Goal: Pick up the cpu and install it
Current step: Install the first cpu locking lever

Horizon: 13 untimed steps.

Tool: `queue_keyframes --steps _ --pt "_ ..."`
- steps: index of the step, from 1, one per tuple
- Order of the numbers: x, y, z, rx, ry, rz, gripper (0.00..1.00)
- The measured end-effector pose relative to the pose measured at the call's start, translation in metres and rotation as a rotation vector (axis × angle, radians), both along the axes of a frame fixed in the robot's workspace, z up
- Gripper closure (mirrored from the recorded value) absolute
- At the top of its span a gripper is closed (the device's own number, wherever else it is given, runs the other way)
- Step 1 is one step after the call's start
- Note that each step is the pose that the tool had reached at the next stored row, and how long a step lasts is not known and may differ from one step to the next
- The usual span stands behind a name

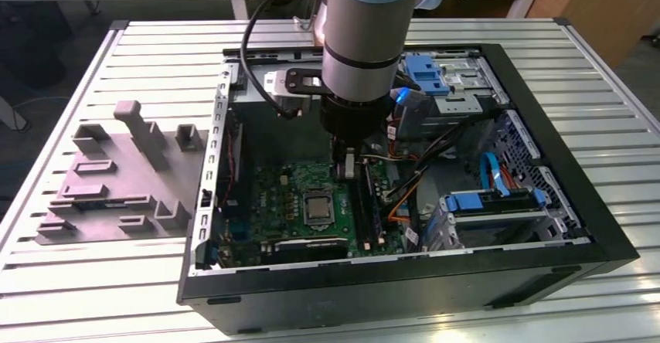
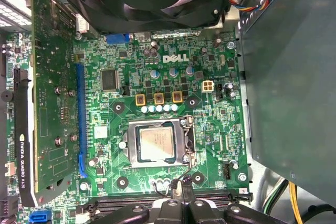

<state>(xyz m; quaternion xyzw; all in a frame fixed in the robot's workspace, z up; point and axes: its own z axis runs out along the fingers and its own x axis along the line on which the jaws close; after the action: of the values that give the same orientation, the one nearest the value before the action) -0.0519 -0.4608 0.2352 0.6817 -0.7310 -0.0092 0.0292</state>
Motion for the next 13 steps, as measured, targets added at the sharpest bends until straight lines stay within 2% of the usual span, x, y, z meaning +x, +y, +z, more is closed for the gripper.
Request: queue_keyframes --steps 13 --pt "0.0000 0.0000 0.0000 0.0000 0.0000 0.006 0.89"
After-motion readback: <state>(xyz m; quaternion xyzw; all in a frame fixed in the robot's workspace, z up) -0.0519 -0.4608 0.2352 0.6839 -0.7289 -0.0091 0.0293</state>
